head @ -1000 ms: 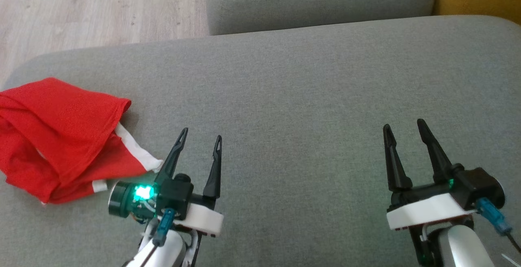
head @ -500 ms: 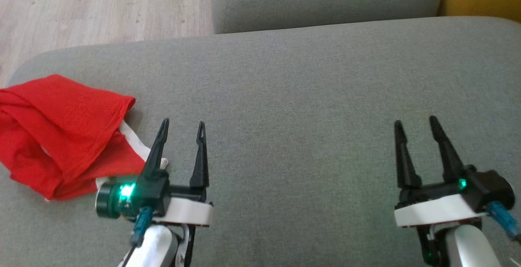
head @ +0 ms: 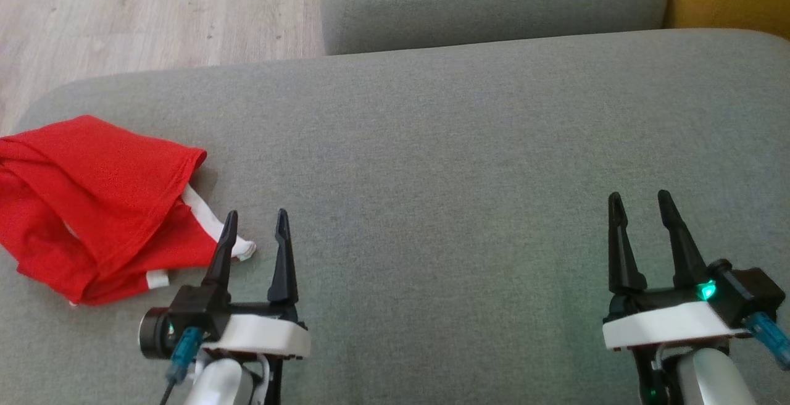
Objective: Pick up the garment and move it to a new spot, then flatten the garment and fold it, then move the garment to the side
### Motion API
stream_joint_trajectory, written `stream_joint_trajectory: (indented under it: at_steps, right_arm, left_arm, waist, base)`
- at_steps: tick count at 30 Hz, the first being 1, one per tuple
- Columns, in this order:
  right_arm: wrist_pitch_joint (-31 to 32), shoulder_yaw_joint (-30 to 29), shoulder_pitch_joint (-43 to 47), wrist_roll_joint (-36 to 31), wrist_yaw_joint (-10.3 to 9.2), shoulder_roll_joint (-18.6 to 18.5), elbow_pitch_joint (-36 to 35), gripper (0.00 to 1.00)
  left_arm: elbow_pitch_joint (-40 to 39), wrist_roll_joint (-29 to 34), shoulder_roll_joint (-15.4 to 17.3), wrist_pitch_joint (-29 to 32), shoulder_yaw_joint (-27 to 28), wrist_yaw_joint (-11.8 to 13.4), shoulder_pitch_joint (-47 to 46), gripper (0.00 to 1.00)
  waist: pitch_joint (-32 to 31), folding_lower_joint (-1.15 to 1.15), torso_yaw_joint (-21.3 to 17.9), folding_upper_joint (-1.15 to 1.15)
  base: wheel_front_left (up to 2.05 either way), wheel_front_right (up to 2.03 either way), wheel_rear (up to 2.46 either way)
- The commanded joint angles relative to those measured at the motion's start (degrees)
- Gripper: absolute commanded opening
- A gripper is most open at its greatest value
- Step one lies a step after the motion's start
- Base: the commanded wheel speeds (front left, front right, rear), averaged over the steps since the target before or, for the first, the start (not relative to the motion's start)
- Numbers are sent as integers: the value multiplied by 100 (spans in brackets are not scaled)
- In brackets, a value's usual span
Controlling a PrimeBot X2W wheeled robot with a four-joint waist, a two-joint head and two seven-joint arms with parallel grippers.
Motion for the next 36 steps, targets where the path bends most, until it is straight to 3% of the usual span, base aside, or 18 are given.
stream_joint_trajectory:
  at_steps: [1, 10, 16, 36]
  right_arm:
    - [-62, 155, -116, -17, -4, -50, -144, 100]
    - [-62, 161, -109, -74, -4, -50, -23, 100]
    - [-62, 202, -100, -60, -4, -50, 10, 100]
    - [-62, 750, 103, 41, -4, -50, 67, 100]
  left_arm:
    - [-121, 52, -26, -55, 260, -55, -125, 100]
    - [64, 277, -121, -55, 513, -308, -112, 100]
    - [68, 259, -133, -55, 594, -344, -97, 100]
    - [67, 455, -135, -55, 870, -298, 119, 100]
  waist:
    - [-5, 0, -2, 0]
    - [-44, 0, 5, 0]
    - [-80, 0, 102, 0]
    - [-317, 0, 1409, 0]
  base:
    - [0, 0, 0]
    - [0, 0, 0]
    - [0, 0, 0]
    - [0, 0, 0]
